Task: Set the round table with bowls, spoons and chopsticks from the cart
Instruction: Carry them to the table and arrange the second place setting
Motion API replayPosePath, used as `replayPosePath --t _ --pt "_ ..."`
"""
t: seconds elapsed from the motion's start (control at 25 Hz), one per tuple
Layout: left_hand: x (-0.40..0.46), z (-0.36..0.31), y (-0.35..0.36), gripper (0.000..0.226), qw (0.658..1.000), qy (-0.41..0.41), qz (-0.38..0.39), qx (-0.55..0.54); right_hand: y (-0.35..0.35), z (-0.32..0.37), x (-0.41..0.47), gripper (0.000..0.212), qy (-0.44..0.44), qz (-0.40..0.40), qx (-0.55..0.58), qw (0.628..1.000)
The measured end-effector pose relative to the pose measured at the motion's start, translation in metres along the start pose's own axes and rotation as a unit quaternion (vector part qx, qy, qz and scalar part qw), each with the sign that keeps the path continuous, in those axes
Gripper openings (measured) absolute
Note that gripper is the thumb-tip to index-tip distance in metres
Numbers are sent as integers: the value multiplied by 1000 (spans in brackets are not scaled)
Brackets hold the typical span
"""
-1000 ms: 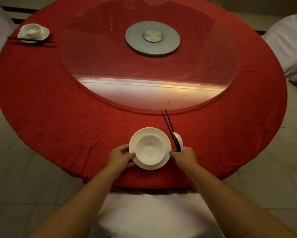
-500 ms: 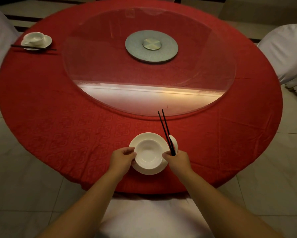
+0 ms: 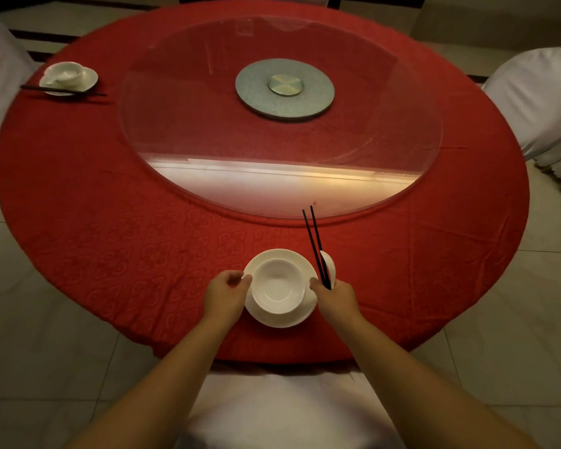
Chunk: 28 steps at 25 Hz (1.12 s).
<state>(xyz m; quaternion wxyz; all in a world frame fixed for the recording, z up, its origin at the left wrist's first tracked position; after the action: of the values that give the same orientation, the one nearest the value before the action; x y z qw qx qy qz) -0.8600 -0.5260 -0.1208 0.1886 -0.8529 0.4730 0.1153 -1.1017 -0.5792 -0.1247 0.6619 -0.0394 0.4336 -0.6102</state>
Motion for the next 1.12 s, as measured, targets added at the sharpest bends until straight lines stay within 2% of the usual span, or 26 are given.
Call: replayPosePath --t 0.04,0.12,0.2,0.24,0.32,0.4,0.52,0.68,0.8,0.92,1.0,1.12 --pt "-7 -11 -3 26 997 57 -20 44 -3 0 -2 19 7 -7 -2 1000" --pt "-27 -35 -1 13 986 157 -18 62 -9 -1 -4 31 26 -5 -6 1000" --pt "-49 -53 12 3 980 191 39 39 -15 0 -8 38 36 19 17 999" --pt "-59 -57 21 3 980 180 78 32 -18 1 -10 40 31 37 33 998" --pt "-75 -54 42 5 978 110 168 54 -20 5 -16 42 11 77 66 995" --pt "-89 -46 60 18 964 28 247 92 -20 7 -20 43 -8 115 97 989" --pt "-105 -33 78 28 943 -62 326 39 -18 11 -26 48 -28 150 127 980" --pt "-113 -23 90 21 940 -84 327 -46 -22 17 -38 52 -51 170 146 973" --pt "-114 -13 93 12 928 -137 332 -95 -29 18 -48 51 -70 168 130 975" --pt "-114 -1 92 10 900 -221 342 -155 -39 4 -50 42 -30 93 118 988" --pt "-114 10 90 12 879 -282 336 -186 -44 -13 -48 35 12 51 67 996" --pt "-110 24 91 18 857 -341 321 -214 -39 -36 -52 27 39 134 52 989"
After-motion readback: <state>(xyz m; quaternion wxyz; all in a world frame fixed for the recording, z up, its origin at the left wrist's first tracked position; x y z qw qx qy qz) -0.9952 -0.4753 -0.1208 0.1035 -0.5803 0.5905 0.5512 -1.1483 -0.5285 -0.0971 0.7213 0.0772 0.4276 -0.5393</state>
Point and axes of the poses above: each hand's wrist, its own x-axis towards the middle knuckle, its own y-axis out of the palm, z = x × y, the point moved 4 cm from there along x, towards the middle knuckle, and after that the axes turned 15 degrees about -x, right-handed, at the moved point
